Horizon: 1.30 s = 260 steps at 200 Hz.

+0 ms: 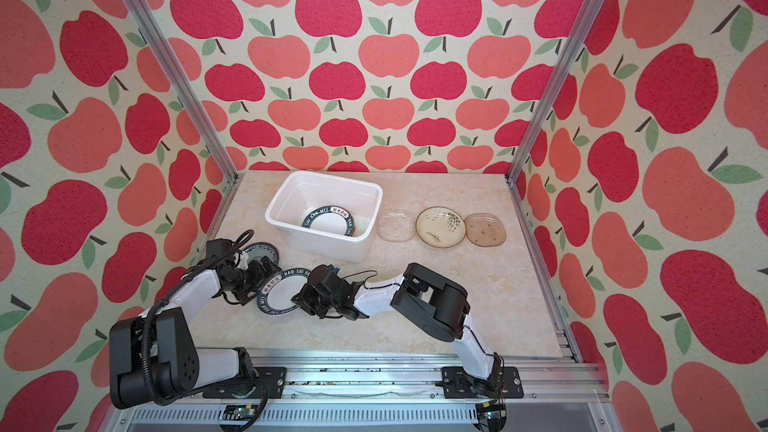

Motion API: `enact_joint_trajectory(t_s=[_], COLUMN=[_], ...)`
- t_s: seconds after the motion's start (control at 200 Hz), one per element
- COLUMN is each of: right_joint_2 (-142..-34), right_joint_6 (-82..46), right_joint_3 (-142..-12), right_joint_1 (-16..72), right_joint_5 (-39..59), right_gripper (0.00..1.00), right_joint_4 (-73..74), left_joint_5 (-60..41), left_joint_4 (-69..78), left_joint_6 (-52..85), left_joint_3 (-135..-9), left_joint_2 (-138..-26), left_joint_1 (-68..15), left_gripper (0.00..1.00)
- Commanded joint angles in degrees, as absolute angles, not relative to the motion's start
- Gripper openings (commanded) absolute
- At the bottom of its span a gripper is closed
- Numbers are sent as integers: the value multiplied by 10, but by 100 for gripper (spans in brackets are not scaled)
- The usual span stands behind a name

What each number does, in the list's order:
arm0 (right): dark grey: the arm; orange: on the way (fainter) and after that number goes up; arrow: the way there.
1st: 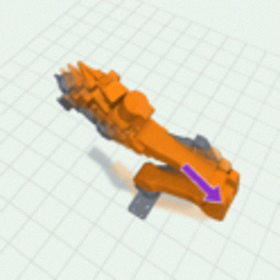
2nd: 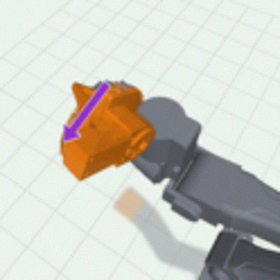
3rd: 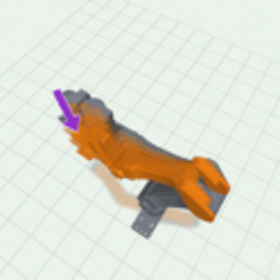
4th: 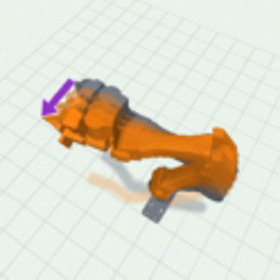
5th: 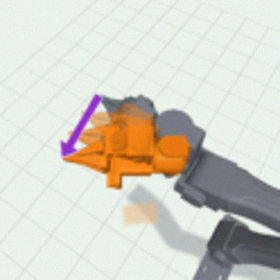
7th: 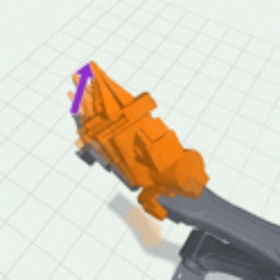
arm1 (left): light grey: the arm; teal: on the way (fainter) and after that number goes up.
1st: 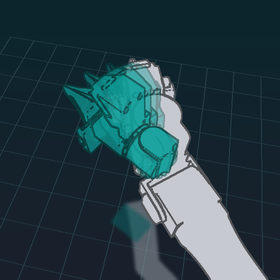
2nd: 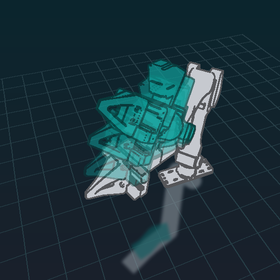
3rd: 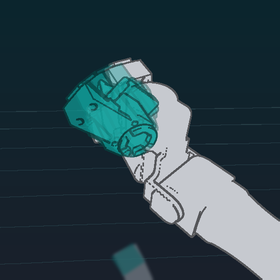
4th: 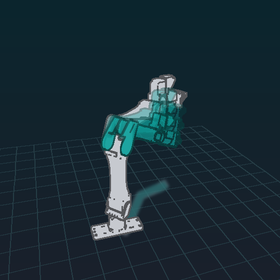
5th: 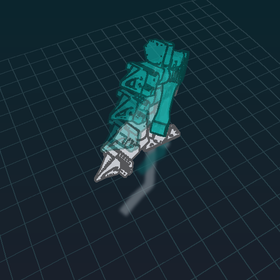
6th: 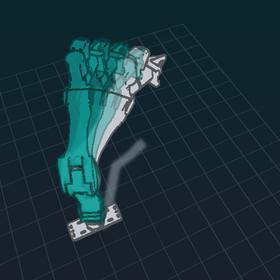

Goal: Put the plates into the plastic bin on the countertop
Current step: 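Grip the green-rimmed plate rim with both grippers and tilt it up, then lift the plate upright with the right gripper while the left gripper steadies it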

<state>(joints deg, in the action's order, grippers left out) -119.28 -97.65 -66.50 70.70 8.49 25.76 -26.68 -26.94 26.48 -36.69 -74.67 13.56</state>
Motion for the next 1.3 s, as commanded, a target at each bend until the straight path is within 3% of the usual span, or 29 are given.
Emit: enact_joint_trajectory(t_s=[0.0,0.095,0.175,0.465,0.76,0.966,1.296], right_joint_2=[-1188,-1178,-1168,-1078,-902,-797,-652], right_joint_6=[-974,-978,-983,-1021,-975,-935,-896], right_joint_3=[-658,-654,-648,-602,-589,-610,-605], right_joint_1=[705,706,707,704,696,686,620], right_joint_5=[80,78,75,87,20,-40,21], right_gripper=[15,4,2,0,0,0,0], right_joint_4=[270,260,252,190,-62,-218,-372], left_joint_5=[-286,-285,-284,-194,-170,-168,-145], left_joint_4=[-279,-281,-283,-331,-338,-348,-359], left_joint_6=[280,287,296,346,385,378,359], left_joint_3=[-375,-378,-382,-414,-454,-493,-553], left_joint_2=[-729,-722,-717,-627,-520,-508,-523], left_joint_1=[138,138,137,138,120,110,78], left_gripper=[99,99,99,99,99,99,99])
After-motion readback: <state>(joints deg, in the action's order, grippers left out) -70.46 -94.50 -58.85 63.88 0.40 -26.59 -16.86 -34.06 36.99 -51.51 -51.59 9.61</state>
